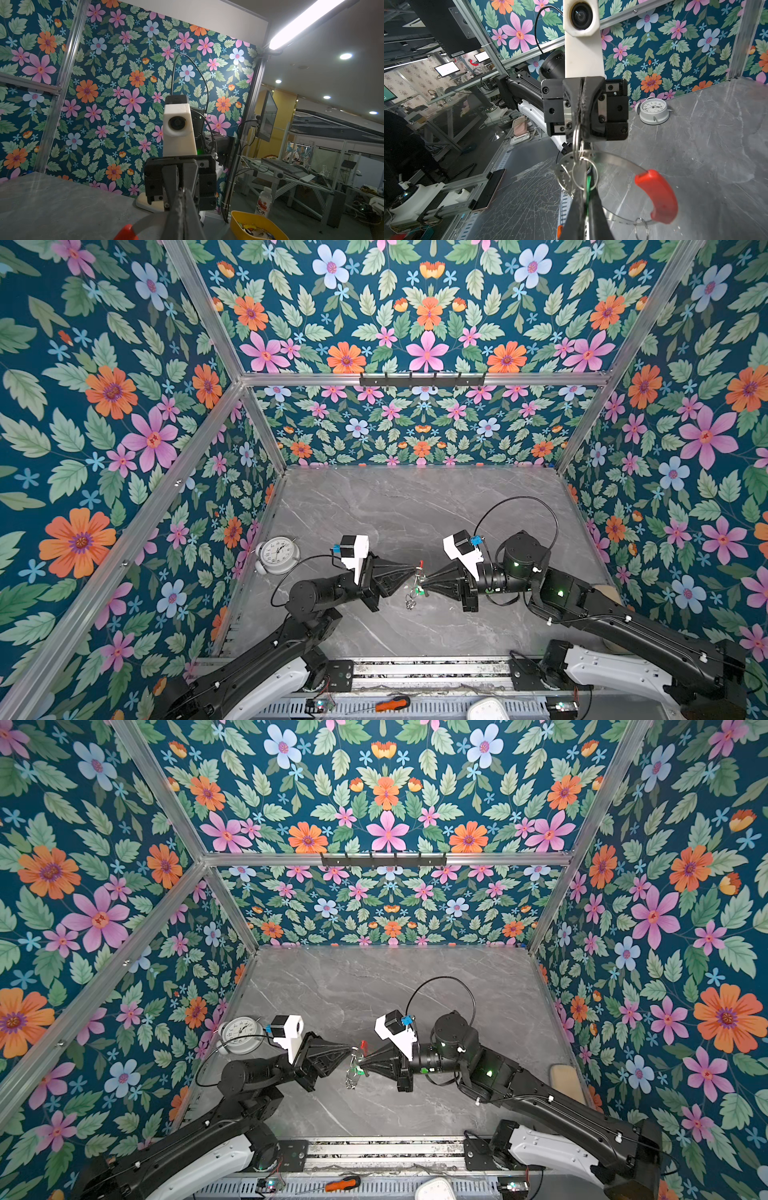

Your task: Remove the keys from the keyring

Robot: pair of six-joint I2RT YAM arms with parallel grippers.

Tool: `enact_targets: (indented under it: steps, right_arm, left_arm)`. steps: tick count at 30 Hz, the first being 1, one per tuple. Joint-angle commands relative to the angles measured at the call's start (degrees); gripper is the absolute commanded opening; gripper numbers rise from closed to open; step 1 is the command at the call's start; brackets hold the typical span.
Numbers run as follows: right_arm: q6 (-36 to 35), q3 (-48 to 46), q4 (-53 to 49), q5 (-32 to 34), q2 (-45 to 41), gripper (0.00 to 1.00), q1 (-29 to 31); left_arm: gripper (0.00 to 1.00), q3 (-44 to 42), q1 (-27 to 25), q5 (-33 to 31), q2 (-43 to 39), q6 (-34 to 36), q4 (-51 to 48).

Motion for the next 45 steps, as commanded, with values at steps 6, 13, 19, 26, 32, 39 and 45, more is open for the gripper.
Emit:
enact_targets:
  steps: [6,13,19,26,32,39,45]
  right_arm:
    - [0.5,-1.0,-4.6,0.0,-2.0,0.00,0.0]
    - [1.2,-1.3,-4.7,0.0,-1.6,0.00,0.0]
    - [1.9,-1.3,-3.5,0.0,-1.0,0.29,0.0]
    - [0.4,-0.3,-4.7,5.2,-6.1,0.49,0.0]
    - [2.3,0.8,3.2,9.5,-5.9,0.52,0.0]
    - [5.0,2.1,9.0,10.1,-1.5,0.52,0.0]
    - [6.6,1.0,11.1,9.8,-0.1,0.48,0.0]
  left_arm:
    - [0.00,1.3,0.1,-1.3,-1.9,4.0,-3.1]
    - [0.00,2.7,0.0,-1.1,-2.7,5.5,-7.4]
    - [0.00,4.4,0.0,0.2,-1.7,5.8,-10.2]
    - [0.00,5.5,0.0,-0.4,-2.9,8.2,-15.5]
    - [0.00,5.6,0.0,-1.0,-3.0,8.7,-16.9]
    - [0.00,5.4,0.0,-2.2,-2.9,8.6,-16.7]
    - [0.00,4.6,0.0,-4.1,-3.7,8.6,-16.6]
